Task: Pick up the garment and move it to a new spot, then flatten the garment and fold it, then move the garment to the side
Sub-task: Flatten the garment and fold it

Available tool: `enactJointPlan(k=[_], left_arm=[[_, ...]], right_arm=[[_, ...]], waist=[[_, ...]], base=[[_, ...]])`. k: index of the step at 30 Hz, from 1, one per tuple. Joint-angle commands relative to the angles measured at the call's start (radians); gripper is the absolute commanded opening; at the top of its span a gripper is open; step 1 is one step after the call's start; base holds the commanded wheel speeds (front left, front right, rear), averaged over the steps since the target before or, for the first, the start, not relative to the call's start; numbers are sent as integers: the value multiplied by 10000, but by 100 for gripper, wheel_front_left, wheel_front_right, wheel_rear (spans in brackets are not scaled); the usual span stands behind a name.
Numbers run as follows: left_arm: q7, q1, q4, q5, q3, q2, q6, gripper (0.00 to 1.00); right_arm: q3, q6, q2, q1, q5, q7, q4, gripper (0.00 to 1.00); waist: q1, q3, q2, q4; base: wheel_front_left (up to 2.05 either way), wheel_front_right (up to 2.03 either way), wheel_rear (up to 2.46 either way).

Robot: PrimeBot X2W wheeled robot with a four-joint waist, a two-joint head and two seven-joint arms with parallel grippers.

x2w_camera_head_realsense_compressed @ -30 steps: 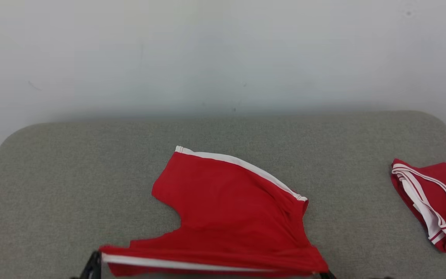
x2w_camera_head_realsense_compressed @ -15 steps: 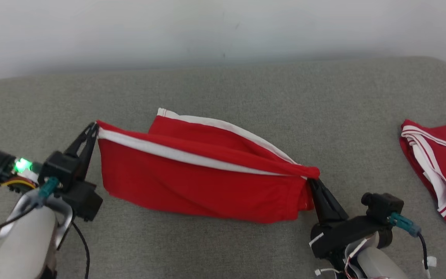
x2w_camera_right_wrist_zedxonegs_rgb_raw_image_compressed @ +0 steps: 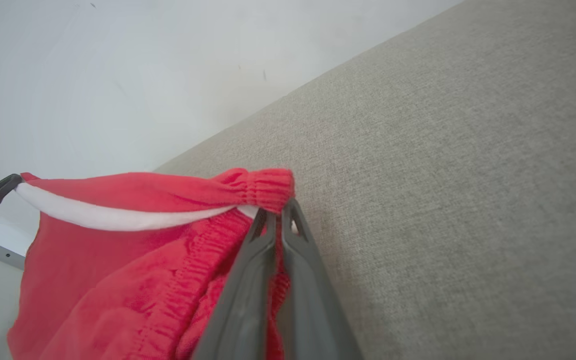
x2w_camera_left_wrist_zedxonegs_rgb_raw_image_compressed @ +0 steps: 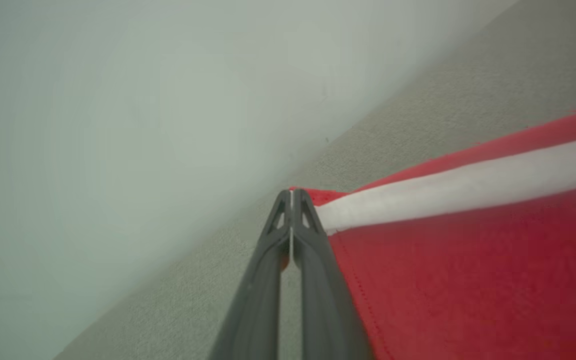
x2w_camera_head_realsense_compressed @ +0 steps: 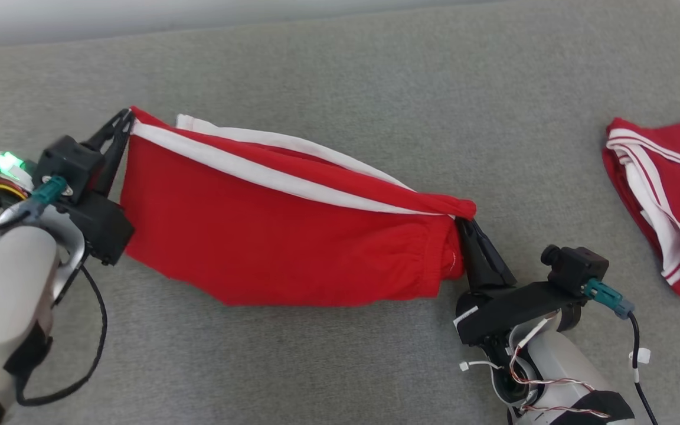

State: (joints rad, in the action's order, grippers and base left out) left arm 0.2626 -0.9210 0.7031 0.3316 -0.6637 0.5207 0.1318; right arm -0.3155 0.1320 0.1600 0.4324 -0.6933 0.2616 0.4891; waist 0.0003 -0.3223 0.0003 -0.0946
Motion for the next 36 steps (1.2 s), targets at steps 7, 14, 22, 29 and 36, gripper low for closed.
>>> enactJointPlan(k=[7,14,22,29,36], left_arm=[[29,-822,596,943,-898,557,-26,0],[28,-1109,1413,1271,-821,288,-29,49],[29,-398,1252,1216,42,-240,-586,100],[28,979,277,1373,1475,-828,-1001,100],[29,2560,-10,1455,2770,-1704,-646,100]], right_arm=[[14,-32,-201,233,-120,40,-207,0],[-203,-32,-436,409,-261,40,-483,100],[43,-30,-263,103,122,41,-717,100],[1402,-30,-437,-518,1147,41,-804,100],[2831,-30,-818,-1321,2252,41,-871,100]], waist=[[-3,-664,-3,-732],[-3,-840,-3,-917],[-3,-640,-3,-746],[-3,-309,-3,-539],[-3,114,-3,-427]], base=[[0,0,0],[0,0,0],[0,0,0],[0,0,0],[0,0,0]])
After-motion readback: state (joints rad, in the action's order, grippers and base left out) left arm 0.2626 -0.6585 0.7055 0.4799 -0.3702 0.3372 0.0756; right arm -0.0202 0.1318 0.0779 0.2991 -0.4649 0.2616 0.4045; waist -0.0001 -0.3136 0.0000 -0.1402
